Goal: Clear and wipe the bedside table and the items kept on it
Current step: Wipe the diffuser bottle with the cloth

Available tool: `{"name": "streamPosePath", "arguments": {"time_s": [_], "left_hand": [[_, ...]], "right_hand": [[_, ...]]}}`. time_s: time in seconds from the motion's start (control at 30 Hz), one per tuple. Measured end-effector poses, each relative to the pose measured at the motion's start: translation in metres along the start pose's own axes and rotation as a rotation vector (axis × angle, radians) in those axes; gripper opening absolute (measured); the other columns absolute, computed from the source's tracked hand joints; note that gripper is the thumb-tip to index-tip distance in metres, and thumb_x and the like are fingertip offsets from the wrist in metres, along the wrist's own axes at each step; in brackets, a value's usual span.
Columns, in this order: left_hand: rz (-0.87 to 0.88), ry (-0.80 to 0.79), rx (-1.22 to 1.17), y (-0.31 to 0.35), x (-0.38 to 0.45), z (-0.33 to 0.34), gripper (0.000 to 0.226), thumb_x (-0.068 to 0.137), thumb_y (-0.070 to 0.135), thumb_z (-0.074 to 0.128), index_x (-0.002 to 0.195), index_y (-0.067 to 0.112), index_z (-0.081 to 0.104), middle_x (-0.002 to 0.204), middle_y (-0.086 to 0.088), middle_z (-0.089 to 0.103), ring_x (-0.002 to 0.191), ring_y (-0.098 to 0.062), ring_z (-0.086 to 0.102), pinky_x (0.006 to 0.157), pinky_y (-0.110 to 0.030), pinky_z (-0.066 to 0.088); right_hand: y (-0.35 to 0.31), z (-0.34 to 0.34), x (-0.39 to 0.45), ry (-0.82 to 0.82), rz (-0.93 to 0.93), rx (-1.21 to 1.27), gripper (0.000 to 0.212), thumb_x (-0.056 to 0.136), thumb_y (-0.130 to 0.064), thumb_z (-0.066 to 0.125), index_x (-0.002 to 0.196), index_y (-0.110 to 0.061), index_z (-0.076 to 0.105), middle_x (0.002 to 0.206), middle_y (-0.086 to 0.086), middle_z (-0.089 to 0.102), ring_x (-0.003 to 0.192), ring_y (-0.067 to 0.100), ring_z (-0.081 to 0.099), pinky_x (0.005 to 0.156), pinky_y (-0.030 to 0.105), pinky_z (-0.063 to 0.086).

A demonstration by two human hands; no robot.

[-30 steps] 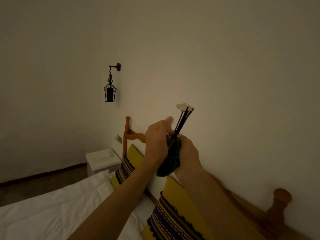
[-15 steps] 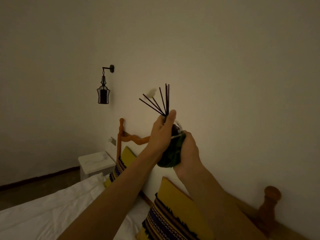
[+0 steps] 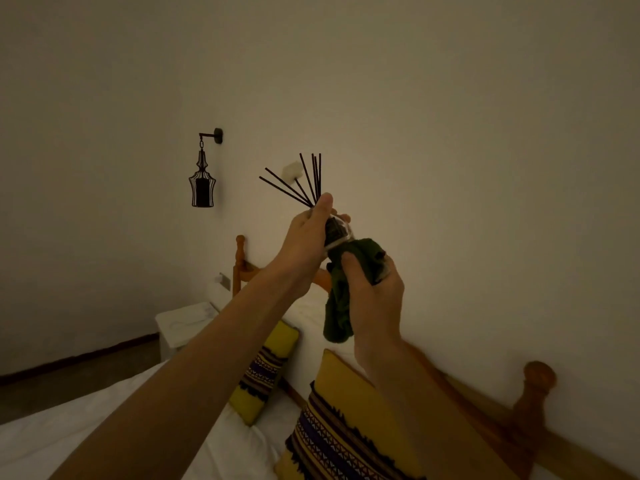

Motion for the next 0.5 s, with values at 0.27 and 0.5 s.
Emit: {"name": "streamPosePath", "arguments": {"time_s": [0.27,0.5], "left_hand": [[0.031,-0.004,0.04,0.01,-0.009,0.0,0.037,0.1,0.049,0.045,0.105,0.016,0.059,0.105,-0.004,0.072,0.096,-0.016,0.07,0.083,-0.027,0.055],[0.028,0.062,0.107,-0.004,-0.017,-0.017,0.037,0.101,0.05,0.04,0.109,0.017,0.057,0.105,0.001,0.071,0.095,-0.01,0.069,0.077,-0.022,0.054]], "right_hand": [[-0.003,0.003,-0.002,0.04,-0.02,0.106,0.022,0.09,-0.019,0.072,0.108,-0.026,0.063,0.09,-0.007,0.073,0.08,0.01,0.073,0.063,0.018,0.057],[0.012,0.002,-0.008,0.085,0.018,0.111,0.018,0.091,-0.019,0.07,0.104,-0.027,0.062,0.08,-0.014,0.071,0.069,0.002,0.07,0.055,0.014,0.053]]}}
Point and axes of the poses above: each hand's wrist, its own x-axis towards the middle knuckle, its own z-axis out of the palm, y = z × x, the point moved 10 cm from there along x, towards the middle knuckle
